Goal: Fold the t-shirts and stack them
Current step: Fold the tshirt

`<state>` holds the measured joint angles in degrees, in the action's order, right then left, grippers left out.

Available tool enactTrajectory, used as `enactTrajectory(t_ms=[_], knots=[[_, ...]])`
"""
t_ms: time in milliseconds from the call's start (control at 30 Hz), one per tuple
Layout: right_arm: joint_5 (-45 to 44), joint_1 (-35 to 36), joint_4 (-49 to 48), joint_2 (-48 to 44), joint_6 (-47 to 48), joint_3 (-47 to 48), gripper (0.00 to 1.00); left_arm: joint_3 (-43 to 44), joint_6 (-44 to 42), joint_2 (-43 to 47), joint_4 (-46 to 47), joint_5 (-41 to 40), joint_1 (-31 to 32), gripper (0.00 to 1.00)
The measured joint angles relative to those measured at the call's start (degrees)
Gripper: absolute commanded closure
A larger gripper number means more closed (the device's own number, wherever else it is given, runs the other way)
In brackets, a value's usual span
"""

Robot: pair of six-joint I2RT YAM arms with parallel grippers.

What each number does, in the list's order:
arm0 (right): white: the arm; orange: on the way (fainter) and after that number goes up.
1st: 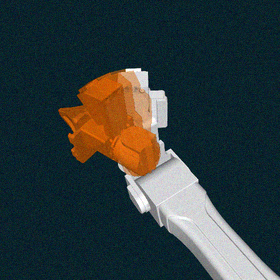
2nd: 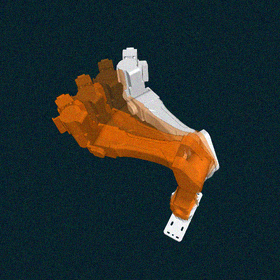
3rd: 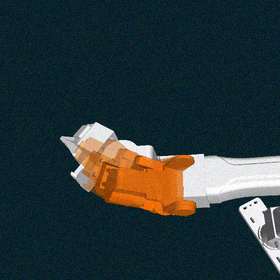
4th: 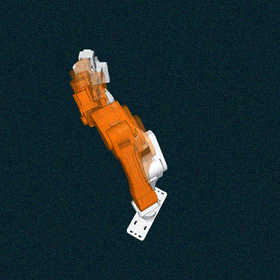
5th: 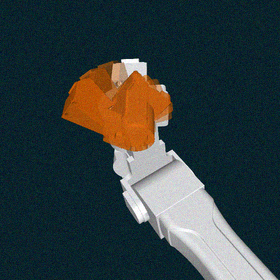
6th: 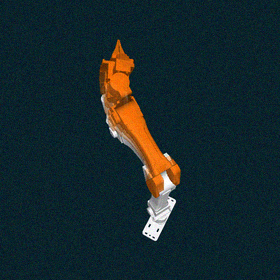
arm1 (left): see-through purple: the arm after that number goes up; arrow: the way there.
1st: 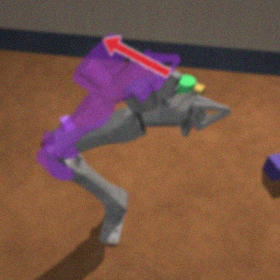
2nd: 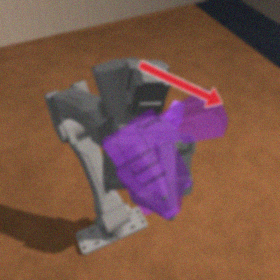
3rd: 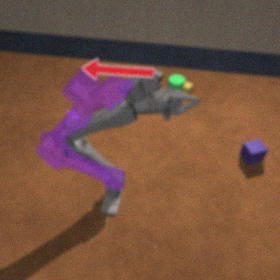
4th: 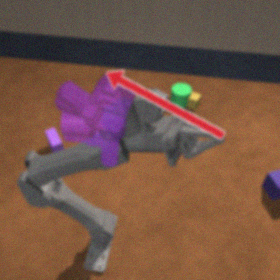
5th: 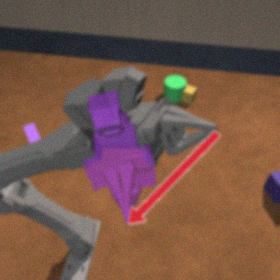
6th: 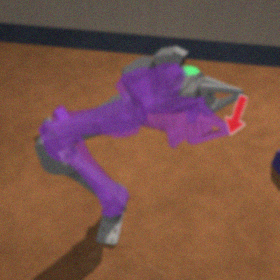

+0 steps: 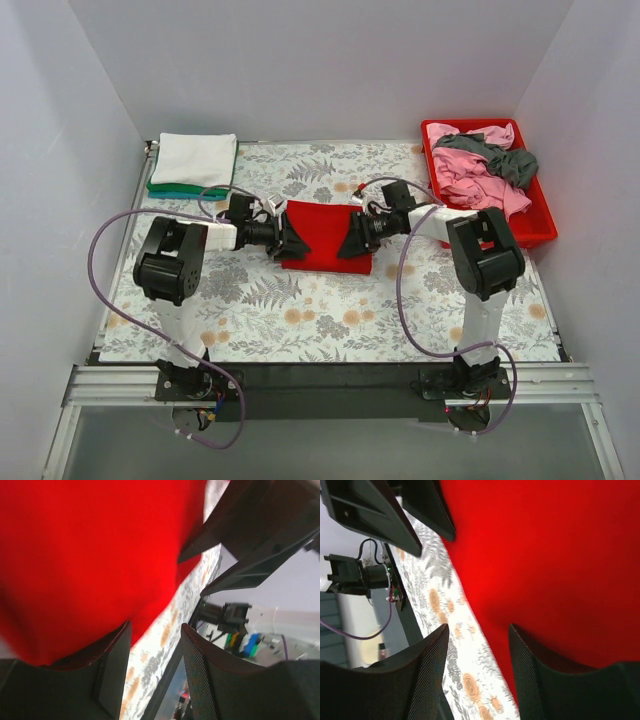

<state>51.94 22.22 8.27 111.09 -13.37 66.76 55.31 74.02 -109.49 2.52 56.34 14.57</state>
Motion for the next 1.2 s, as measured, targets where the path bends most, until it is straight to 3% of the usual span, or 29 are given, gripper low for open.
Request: enactTrajectory(t_ms=[200,433,567,667,900,1067,1200], knots=[[5.0,-3.4,-3.1,6.7,-2.9,-0.9,0.46,-0.4,5.2,-7.6,5.9,5.7,-5.4,0.57],[5.2,-6.4,1.0,5.3,1.9,-0.7,0.52,-3.3,2.2,-4.5,5.3,8.9,-7.4,0.57],[2.3,-7.1,4.2,3.5,4.9,6.1,0.71,0.1,-0.4,0.6,2.3,8.5,-7.4,0.64],[0.4,-7.2,3.5,3.7,5.3,13.5,0.74,8.2,0.7,0.4,4.4,7.1,-7.4,0.69],[-2.5,-7.5,-1.4,11.5,4.6,25.8,0.78,24.3,7.3,-12.0,16.0,2.3,-7.4,0.76],[-4.5,-7.8,-2.8,21.0,3.3,27.8,0.79,26.1,10.3,-23.2,18.1,-0.5,-7.4,0.77],[-3.7,-8.6,-3.6,24.3,1.8,29.7,0.79,26.4,10.6,-26.5,17.0,-1.2,-8.0,0.79]])
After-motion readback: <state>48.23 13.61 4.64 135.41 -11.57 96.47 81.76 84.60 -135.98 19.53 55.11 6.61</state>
